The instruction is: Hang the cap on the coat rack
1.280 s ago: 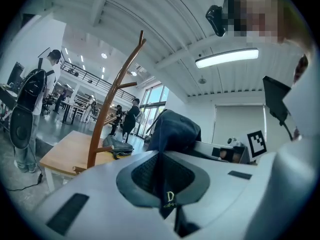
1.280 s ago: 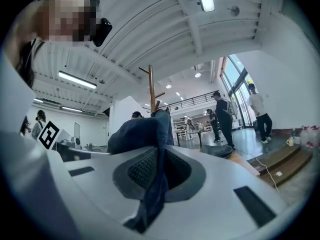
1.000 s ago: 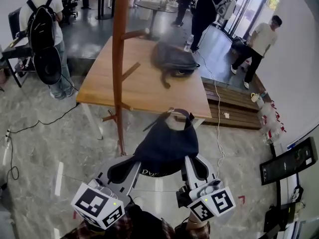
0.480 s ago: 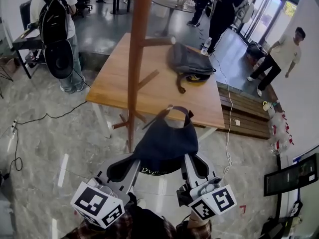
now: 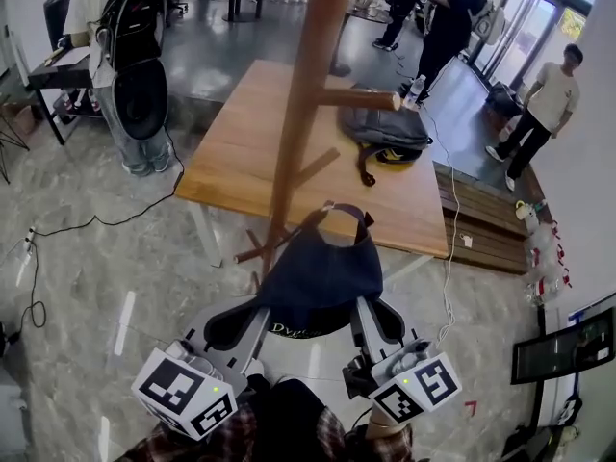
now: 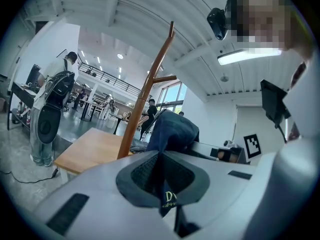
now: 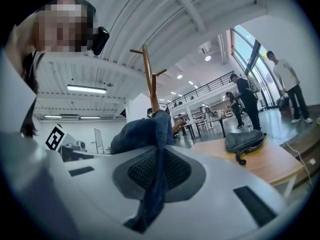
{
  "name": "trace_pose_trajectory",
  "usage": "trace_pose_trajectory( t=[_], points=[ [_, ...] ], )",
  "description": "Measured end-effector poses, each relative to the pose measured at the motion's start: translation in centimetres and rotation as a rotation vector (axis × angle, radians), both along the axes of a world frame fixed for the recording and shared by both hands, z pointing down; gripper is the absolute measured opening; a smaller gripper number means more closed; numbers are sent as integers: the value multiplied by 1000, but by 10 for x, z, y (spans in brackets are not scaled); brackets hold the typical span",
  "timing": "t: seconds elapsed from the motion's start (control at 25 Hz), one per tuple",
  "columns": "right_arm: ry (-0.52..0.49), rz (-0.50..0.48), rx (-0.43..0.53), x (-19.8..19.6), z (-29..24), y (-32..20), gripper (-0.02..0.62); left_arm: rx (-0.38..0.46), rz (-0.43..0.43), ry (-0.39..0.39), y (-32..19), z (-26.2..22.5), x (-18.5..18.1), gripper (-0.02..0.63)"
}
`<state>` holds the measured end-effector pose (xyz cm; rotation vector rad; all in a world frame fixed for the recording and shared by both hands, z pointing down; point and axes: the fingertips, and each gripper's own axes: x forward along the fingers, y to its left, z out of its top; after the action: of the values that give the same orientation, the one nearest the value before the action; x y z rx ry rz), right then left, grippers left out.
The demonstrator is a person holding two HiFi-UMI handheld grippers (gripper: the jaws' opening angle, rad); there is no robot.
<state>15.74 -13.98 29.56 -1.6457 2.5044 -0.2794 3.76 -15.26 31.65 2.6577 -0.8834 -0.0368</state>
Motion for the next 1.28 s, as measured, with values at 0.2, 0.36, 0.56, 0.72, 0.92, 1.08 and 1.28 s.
trace_pose_trajectory(
  t=[0.2,0.36,0.56,0.72,0.92,1.08,1.28],
  points=[
    [3,-33,-20,4,4,-2,17,-6,-10,-10,2,3,3,21],
    [18,-71,-43,6,5,-3,17,-36,-29,1,6,5,6,21],
    [24,-101,-63,14,12,-5,17,-42,-53,-2,7,10,13,21],
    [28,-126,-94,18,26,-6,17,-66,-71,-20,10,20,18,21],
    [31,-171,-134,21,44,-9,17,-83,-116,-56,13,36,20,21],
    [46,-181,-168,12,66,-10,17,-87,-152,-75,15,53,12,21],
    [74,-186,-199,6,92,-20,17,-108,-184,-85,13,79,7,21]
  ],
)
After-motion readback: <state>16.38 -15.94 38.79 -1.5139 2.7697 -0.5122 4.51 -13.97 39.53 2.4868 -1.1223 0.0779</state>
